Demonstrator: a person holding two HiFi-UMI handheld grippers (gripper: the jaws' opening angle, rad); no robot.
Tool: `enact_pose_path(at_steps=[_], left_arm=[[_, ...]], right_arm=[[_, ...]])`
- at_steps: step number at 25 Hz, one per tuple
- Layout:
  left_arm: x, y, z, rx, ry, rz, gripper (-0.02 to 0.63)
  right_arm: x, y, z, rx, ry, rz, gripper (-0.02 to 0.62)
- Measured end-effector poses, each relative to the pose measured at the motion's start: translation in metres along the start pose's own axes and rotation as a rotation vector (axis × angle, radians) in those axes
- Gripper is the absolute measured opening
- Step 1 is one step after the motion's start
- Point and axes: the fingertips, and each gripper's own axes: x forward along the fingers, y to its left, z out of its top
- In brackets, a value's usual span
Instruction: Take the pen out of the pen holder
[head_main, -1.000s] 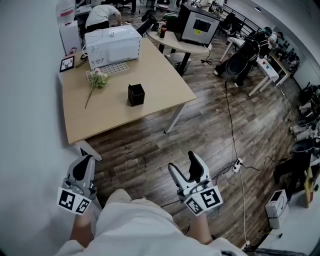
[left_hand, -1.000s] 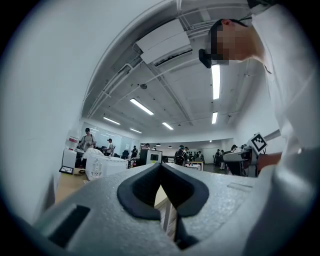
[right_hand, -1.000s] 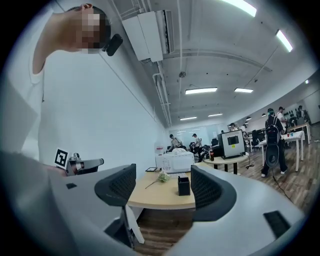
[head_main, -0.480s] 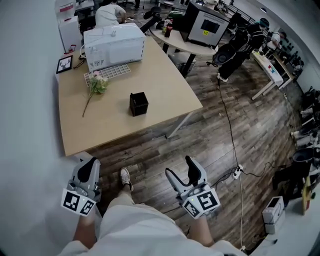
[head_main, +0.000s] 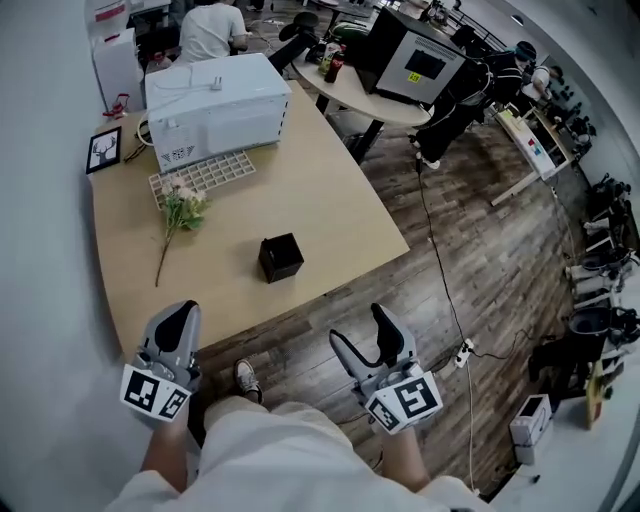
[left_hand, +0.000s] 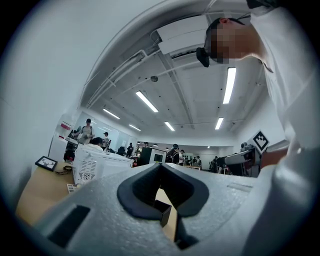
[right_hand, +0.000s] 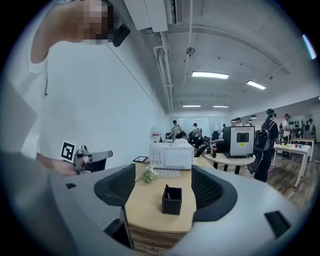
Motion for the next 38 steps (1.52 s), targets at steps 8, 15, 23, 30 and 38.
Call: enact_pose_path(at_steps=[8, 15, 23, 30, 38], left_arm=[[0.045, 0.044, -0.016, -0.051, 0.012, -0.033, 0.014], [0.068, 0.059, -0.017, -0.042, 0.014, -0.019, 0.014], [0.094, 0.058, -0.004, -0.015, -0.009, 0.059, 0.014], [0.113, 0.048, 0.012, 0.044, -0.022, 0.106, 0.014], [0.089, 0.050, -0.009, 0.029, 0.045, 0.226, 0.014]], right_arm=[[0.057, -0.011, -0.003, -0.005, 0.075, -0.011, 0.336], [0.097, -0.025, 0.005, -0.022, 0.060, 0.029, 0.335], [0.131, -0.051, 0.012, -0.055, 0.029, 0.129, 0.334], [0.154, -0.071, -0.009, -0.048, 0.066, 0.219, 0.328], [0.193, -0.056, -0.061, -0.088, 0.179, 0.351, 0.295]])
